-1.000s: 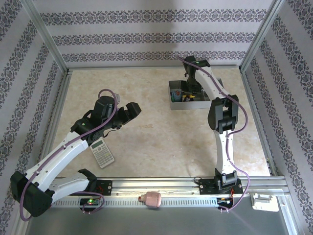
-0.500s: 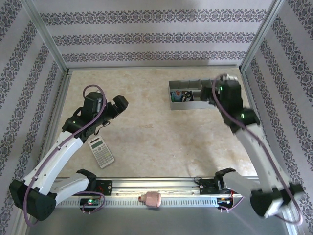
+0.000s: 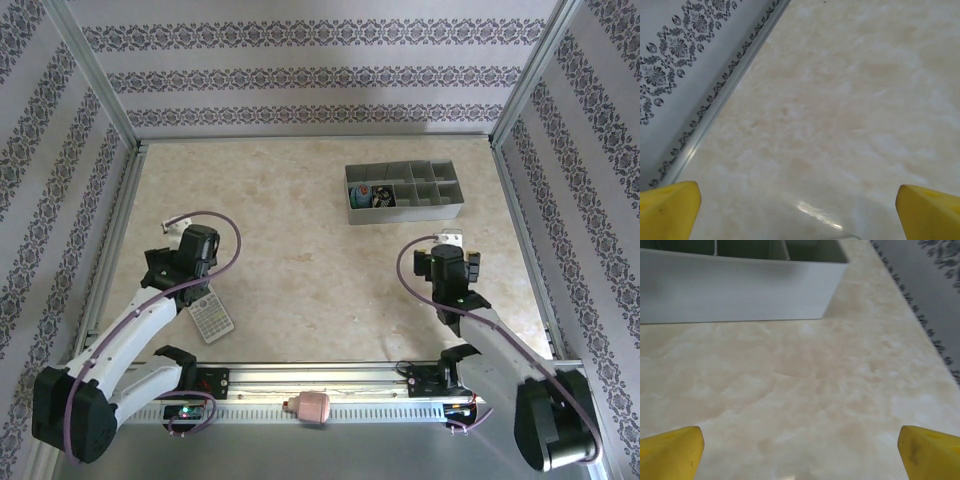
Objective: Roll the socks
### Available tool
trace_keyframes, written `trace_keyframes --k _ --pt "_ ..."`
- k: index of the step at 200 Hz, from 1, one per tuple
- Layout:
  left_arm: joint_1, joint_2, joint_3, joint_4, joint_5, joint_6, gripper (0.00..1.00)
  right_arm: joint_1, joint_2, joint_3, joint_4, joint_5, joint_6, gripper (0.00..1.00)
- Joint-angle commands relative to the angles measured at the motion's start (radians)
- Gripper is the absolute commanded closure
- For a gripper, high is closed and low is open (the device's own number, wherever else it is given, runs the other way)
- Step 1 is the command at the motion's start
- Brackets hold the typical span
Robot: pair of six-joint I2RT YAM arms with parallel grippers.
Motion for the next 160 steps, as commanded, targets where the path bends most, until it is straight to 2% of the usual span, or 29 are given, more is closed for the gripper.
trace_keyframes --k 1,12,33,52,63,72,87,105,117,131,148,160 --pt "0.070 -0.004 -0.072 0.312 0.071 0.231 0.00 -0.041 0.129 0.026 0.292 -0.121 -0.045 0.02" --pt "0.104 0.018 -0.137 0.442 0.133 0.247 0.00 -0.067 0.213 0.042 0.405 -0.182 -0.064 0.02" --pt "0.209 0.095 -0.249 0.761 0.335 0.139 0.00 -0.117 0.369 0.100 0.576 -0.276 -0.078 0.02" --pt "0.242 0.227 -0.278 0.974 0.374 0.132 0.00 -0.160 0.485 0.151 0.608 -0.349 -0.052 0.02" --pt "0.260 0.315 -0.278 1.073 0.405 0.131 0.00 -0.184 0.549 0.117 0.733 -0.386 -0.029 0.02" --pt "0.269 0.378 -0.266 1.154 0.447 0.149 0.00 -0.192 0.571 0.087 0.822 -0.380 -0.017 0.02" --pt "0.275 0.432 -0.216 1.139 0.495 0.223 0.00 -0.190 0.544 0.085 0.778 -0.379 -0.025 0.02" --pt "0.291 0.550 -0.265 1.380 0.500 0.230 0.00 -0.184 0.561 0.082 0.815 -0.365 -0.023 0.02" --pt "0.287 0.561 -0.278 1.362 0.574 0.250 0.00 -0.183 0.562 0.086 0.807 -0.314 -0.008 0.02" --pt "0.287 0.674 -0.352 1.680 0.536 0.253 0.01 -0.179 0.560 0.085 0.805 -0.294 -0.007 0.02" --pt "0.287 0.598 -0.330 1.506 0.525 0.226 0.01 -0.177 0.560 0.088 0.802 -0.292 -0.010 0.02" --pt "0.287 0.640 -0.302 1.531 0.534 0.246 0.01 -0.169 0.560 0.089 0.799 -0.292 -0.020 0.02"
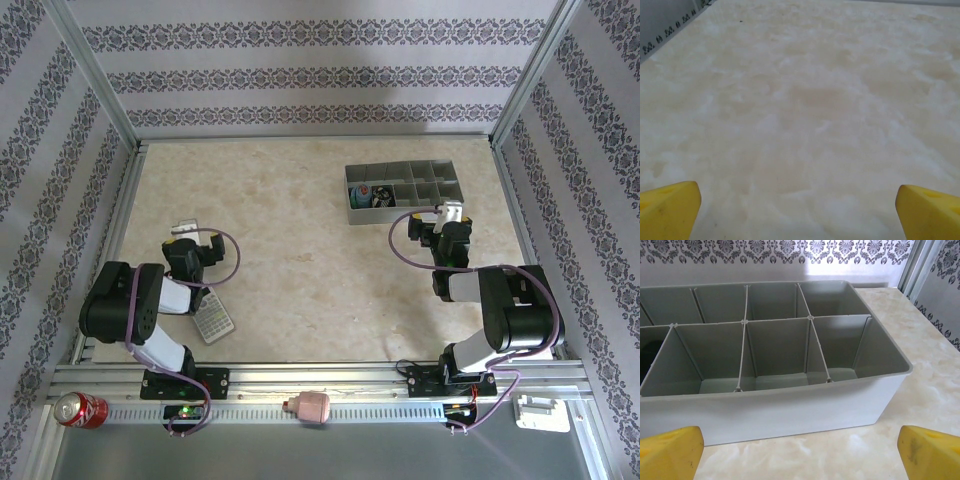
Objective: Roll the socks
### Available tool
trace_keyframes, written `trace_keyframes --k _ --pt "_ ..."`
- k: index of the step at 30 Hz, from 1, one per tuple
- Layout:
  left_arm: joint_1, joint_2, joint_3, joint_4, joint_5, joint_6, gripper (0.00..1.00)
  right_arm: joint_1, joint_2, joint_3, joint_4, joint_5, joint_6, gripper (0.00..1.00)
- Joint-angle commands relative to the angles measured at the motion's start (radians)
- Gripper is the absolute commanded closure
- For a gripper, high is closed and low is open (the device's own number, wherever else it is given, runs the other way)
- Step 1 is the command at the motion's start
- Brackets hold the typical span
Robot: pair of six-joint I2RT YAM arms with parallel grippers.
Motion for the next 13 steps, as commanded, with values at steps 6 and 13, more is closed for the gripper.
trace_keyframes --k 6,13 --pt "0.010 0.005 0.063 0.069 0.046 0.038 0.01 0.016 0.009 0.000 0.042 0.018 0.009 0.02" --pt "-0.001 0.000 0.072 0.044 0.026 0.042 0.01 0.021 0.003 -0.013 0.059 0.012 -0.003 0.02"
